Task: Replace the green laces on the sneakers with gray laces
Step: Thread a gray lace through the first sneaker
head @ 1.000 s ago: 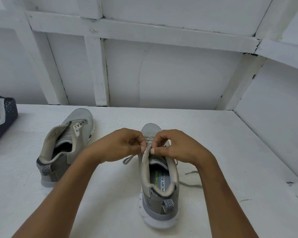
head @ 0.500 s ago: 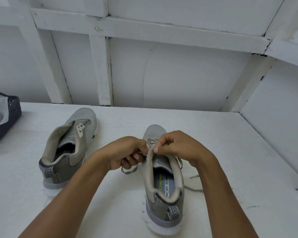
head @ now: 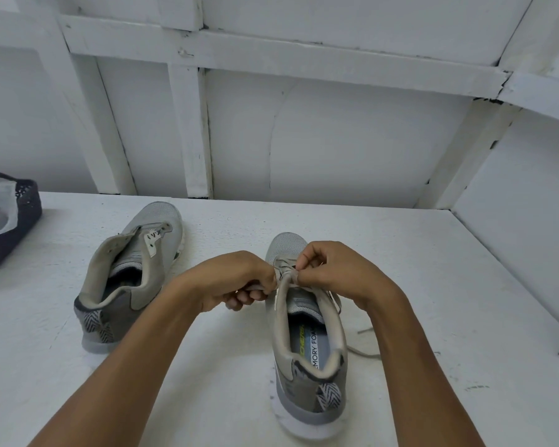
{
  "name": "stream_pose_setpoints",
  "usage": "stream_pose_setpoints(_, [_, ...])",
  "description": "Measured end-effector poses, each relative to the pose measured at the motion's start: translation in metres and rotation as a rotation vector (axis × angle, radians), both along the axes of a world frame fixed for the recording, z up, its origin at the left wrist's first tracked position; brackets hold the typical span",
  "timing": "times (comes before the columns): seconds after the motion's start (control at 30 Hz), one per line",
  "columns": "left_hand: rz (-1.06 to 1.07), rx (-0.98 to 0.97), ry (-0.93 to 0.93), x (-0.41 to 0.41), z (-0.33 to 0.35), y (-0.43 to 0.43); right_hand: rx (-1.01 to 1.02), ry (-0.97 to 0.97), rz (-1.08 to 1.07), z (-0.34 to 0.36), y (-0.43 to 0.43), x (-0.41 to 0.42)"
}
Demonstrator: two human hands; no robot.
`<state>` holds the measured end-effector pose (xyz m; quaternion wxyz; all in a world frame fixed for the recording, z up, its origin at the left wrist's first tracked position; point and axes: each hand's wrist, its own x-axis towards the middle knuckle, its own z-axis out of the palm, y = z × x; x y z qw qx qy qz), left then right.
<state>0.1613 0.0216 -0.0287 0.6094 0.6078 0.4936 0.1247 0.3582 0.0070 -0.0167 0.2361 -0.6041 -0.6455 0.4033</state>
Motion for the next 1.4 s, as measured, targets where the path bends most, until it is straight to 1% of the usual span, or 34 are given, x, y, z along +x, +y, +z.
stream_pose_setpoints(0.1, [0.023,0.127,0.096,-0.005,0.001,0.001,0.03,-0.003,-0.021,0.0,-0.004,0.004])
stream_pose_setpoints(0.17, [0.058,0.214,0.155,-0.01,0.0,0.004,0.028,0.041,-0.052,-0.001,-0.007,0.01])
stream_pose_setpoints(0.23, [0.101,0.312,0.255,-0.017,-0.003,0.008,0.011,0.068,-0.074,0.001,-0.01,0.017])
stream_pose_setpoints(0.33, [0.16,0.439,0.424,-0.03,-0.009,0.015,-0.041,0.042,-0.038,0.004,-0.015,0.027])
stream_pose_setpoints(0.4, [0.161,0.477,0.538,-0.036,-0.014,0.015,-0.07,0.04,-0.01,0.006,-0.019,0.029])
stream_pose_setpoints(0.5, [0.136,0.513,0.662,-0.035,-0.024,0.012,-0.041,0.017,-0.001,0.006,-0.023,0.026])
stream_pose_setpoints(0.6, [0.148,0.551,0.69,-0.032,-0.033,0.012,-0.01,-0.063,0.025,0.009,-0.027,0.024])
stream_pose_setpoints(0.67, [0.166,0.581,0.717,-0.03,-0.039,0.016,0.028,-0.091,-0.002,0.012,-0.029,0.025])
stream_pose_setpoints(0.83, [0.145,0.679,0.933,-0.022,-0.053,0.027,0.164,-0.016,-0.184,0.008,-0.031,0.027])
stream_pose_setpoints(1.0, [0.186,0.766,1.009,-0.01,-0.058,0.033,0.194,0.077,-0.272,0.0,-0.029,0.03])
stream_pose_setpoints(1.03, [0.203,0.789,0.967,-0.009,-0.059,0.036,0.188,0.088,-0.274,-0.002,-0.029,0.03])
stream_pose_setpoints(1.07, [0.234,0.793,0.876,-0.006,-0.058,0.036,0.183,0.108,-0.281,-0.004,-0.029,0.03])
stream_pose_setpoints(1.1, [0.28,0.768,0.745,-0.005,-0.055,0.034,0.182,0.119,-0.289,-0.005,-0.03,0.029])
stream_pose_setpoints(1.17, [0.366,0.641,0.417,-0.002,-0.043,0.029,0.191,0.072,-0.295,-0.005,-0.029,0.03])
stream_pose_setpoints(1.27, [0.419,0.448,-0.035,0.0,-0.015,0.017,0.182,-0.087,-0.262,-0.002,-0.028,0.031])
stream_pose_setpoints(1.33, [0.403,0.339,-0.274,-0.002,0.002,0.011,0.147,-0.116,-0.229,-0.002,-0.026,0.029])
stream_pose_setpoints(1.4, [0.344,0.269,-0.439,-0.004,0.014,0.008,0.14,-0.139,-0.22,-0.001,-0.025,0.026])
